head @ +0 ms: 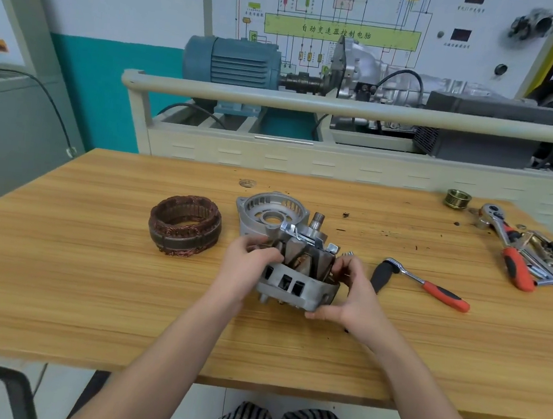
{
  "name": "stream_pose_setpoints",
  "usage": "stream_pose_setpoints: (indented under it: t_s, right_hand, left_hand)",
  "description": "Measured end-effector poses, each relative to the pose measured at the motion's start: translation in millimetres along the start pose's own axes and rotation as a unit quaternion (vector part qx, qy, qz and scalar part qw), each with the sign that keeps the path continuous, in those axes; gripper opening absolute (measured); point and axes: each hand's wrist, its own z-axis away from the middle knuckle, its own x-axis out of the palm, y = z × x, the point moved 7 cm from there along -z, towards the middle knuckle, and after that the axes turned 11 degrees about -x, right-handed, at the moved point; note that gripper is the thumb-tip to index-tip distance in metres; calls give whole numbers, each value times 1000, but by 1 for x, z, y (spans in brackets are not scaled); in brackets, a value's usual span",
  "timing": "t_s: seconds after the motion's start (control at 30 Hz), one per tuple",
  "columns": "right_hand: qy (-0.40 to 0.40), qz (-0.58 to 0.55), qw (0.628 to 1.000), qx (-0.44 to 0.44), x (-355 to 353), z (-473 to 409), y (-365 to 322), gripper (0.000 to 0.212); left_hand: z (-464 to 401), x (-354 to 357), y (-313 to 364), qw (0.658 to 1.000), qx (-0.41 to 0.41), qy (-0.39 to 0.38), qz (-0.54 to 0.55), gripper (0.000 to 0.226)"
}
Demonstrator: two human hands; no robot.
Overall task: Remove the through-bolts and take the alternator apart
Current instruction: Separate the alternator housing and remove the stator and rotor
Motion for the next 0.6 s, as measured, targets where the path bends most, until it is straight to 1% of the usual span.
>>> stream_pose_setpoints:
  t_s: [0.07, 0.13, 0.17, 0.23, 0.3, 0.4, 0.47, 0.53, 0.6]
  right_hand:
    - [-30, -31, 999, 7, 0, 2, 1, 75]
    - [-46, -86, 995, 12, -4, 1, 1, 80]
    - [-40, -112, 993, 21, -7, 0, 2, 82]
    - [0, -134, 990, 41, -13, -9, 6, 84]
    - [16, -118, 992, 49, -13, -20, 8, 85]
    - [-15, -102, 993, 56, 4, -33, 7, 83]
    - [-7, -97, 994, 60, 7, -35, 10, 87]
    - [-19, -77, 995, 56, 10, -37, 12, 94]
    - [-48, -55, 996, 53, 12, -41, 11, 99]
  left_hand:
    - [0, -4, -2, 1000, 7, 7, 21, 37]
    - [-2, -5, -3, 999, 13, 6, 29, 33]
    - [-3, -5, -3, 999, 15, 5, 29, 32]
    - [-7, -9, -5, 1000, 12, 0, 27, 33]
    - [-9, -11, -10, 1000, 4, -18, 25, 36]
    - [-8, -12, -18, 998, 1, -31, 45, 37]
    - [-9, -13, -19, 999, 9, -25, 41, 36]
    - [-9, -13, -16, 999, 10, -30, 8, 37]
    - [-10, -11, -13, 998, -11, -34, -51, 41]
